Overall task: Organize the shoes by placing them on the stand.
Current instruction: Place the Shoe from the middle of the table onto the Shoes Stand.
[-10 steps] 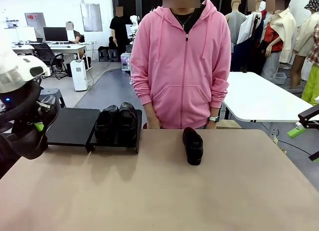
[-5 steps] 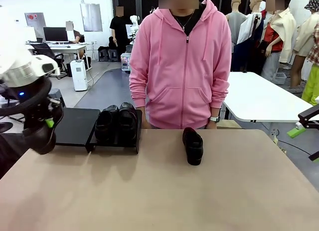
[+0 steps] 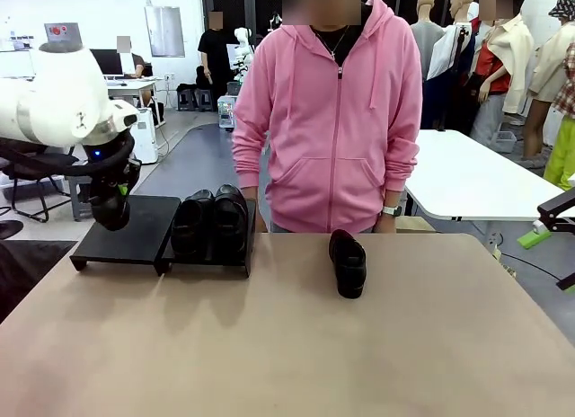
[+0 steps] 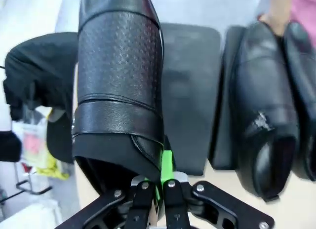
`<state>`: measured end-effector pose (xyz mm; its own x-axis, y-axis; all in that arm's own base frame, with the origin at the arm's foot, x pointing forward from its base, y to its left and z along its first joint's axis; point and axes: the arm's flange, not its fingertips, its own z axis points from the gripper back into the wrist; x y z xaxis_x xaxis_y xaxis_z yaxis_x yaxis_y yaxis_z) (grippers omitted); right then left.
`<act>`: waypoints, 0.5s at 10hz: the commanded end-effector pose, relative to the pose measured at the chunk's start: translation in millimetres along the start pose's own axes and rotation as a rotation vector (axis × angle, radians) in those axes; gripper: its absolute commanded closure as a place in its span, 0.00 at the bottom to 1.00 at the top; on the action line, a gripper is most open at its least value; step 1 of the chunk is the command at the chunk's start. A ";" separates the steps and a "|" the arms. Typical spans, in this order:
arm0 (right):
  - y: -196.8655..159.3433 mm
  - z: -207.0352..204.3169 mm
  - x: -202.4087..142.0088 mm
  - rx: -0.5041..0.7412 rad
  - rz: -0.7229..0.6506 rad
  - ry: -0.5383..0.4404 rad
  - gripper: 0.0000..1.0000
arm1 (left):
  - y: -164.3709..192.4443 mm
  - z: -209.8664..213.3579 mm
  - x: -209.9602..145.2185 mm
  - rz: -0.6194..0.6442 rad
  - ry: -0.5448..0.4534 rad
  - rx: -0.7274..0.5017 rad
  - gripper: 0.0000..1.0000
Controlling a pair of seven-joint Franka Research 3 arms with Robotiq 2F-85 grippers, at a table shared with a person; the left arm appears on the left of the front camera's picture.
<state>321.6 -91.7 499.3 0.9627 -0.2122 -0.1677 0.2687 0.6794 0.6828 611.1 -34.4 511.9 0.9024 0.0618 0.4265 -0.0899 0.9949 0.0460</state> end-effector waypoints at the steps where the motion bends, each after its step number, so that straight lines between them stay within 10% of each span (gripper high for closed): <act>1: 1.8 2.4 -0.7 -0.008 -0.011 0.004 0.00 | 9.0 -14.9 7.4 0.053 -0.061 0.073 1.00; 5: 1.8 2.4 -0.7 -0.008 -0.011 0.004 0.00 | 24.3 -53.8 7.9 -0.024 -0.065 0.120 1.00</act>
<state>321.6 -91.7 499.3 0.9627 -0.2122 -0.1679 0.2688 0.6794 0.6828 637.3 -0.4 466.0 0.8832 0.0625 0.4648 -0.1329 0.9838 0.1202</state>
